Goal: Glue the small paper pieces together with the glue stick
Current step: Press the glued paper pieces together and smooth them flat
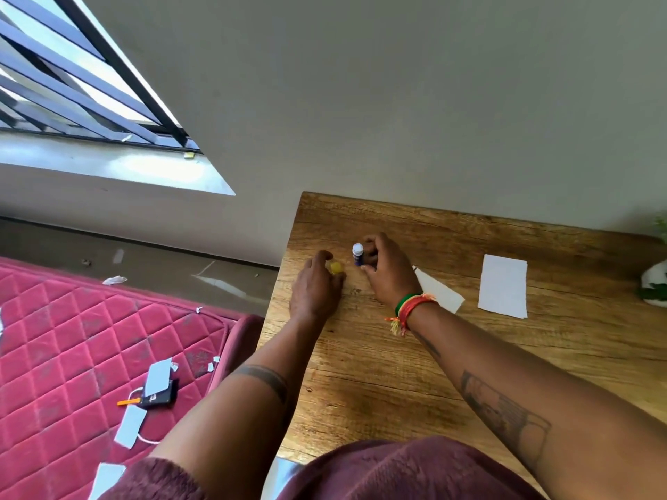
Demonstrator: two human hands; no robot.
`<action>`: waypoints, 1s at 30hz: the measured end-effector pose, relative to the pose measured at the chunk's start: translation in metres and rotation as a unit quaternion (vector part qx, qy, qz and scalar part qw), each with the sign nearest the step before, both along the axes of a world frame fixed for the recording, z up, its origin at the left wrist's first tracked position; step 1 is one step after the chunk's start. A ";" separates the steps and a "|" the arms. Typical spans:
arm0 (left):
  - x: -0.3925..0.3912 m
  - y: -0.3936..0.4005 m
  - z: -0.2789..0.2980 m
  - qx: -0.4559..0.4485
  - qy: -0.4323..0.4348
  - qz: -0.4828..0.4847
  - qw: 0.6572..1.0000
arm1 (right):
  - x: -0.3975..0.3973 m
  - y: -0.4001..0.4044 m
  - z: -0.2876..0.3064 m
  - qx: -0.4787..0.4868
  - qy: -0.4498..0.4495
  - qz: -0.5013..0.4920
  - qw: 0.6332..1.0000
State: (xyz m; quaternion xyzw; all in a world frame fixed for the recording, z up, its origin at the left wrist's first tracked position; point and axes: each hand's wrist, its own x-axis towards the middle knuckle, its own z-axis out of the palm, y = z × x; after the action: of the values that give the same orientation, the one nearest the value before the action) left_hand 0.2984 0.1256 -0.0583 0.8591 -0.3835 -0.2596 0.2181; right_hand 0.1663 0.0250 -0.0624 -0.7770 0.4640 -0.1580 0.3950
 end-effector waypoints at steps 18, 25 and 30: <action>-0.087 0.011 0.033 -0.058 -0.066 -0.074 0.993 | -0.128 0.021 0.026 -0.037 0.016 -0.142 0.989; -0.145 -0.022 0.042 -0.061 -0.050 -0.165 0.983 | -0.178 0.019 0.033 -0.043 0.019 -0.212 0.976; -0.171 -0.040 0.039 -0.065 -0.022 -0.187 0.980 | -0.207 0.009 0.027 0.024 0.072 -0.315 0.946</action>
State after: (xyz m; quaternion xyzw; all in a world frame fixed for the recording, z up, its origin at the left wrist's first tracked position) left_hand 0.1275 0.0855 -0.0189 0.7614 -0.5586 -0.2508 0.2126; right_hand -0.0410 0.0342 -0.0356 -0.5910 0.7158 -0.2070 0.3090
